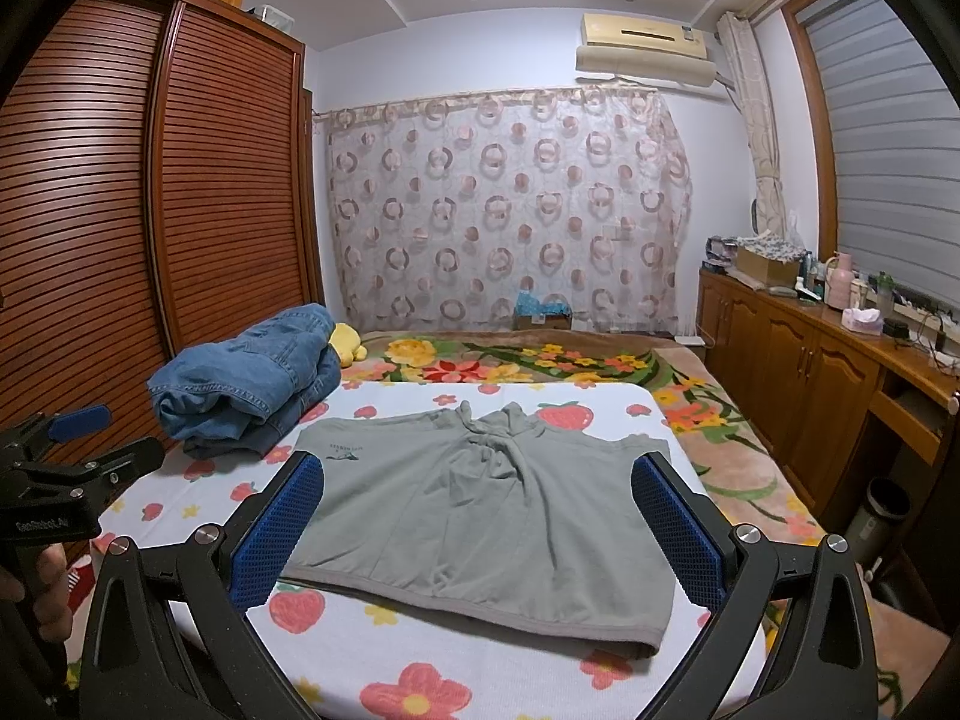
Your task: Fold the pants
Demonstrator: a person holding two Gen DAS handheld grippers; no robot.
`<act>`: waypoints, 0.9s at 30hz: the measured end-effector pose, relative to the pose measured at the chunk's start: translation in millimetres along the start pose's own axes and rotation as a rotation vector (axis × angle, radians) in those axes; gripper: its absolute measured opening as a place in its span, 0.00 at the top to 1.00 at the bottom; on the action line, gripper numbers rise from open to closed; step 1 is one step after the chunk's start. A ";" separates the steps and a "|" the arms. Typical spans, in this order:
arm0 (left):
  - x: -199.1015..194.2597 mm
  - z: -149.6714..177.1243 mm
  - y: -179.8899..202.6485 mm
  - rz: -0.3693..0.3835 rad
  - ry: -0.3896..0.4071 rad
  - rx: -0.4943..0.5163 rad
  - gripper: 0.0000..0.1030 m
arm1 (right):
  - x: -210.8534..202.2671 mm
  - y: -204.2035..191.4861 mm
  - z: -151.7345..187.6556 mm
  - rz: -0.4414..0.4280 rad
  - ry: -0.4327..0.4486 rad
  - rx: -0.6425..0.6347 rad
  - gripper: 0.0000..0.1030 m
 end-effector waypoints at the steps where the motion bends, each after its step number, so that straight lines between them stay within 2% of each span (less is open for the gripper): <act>1: -0.1 -0.3 -0.1 0.001 0.002 -0.004 0.00 | 0.0 0.0 0.0 0.000 0.000 0.000 0.00; 27: -9.2 -8.8 1.1 0.001 0.014 -0.003 0.00 | -2.4 -1.2 0.8 0.002 0.010 0.002 0.00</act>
Point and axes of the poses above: each gripper's, at about its wrist camera, not at the fingertips, and x roughly the way its jaws point, y to its right, z to its underside, the point moved 1 cm from there along x, roughly the way its jaws point, and after that the axes turned 11 degrees about x, right-handed, at the moved point
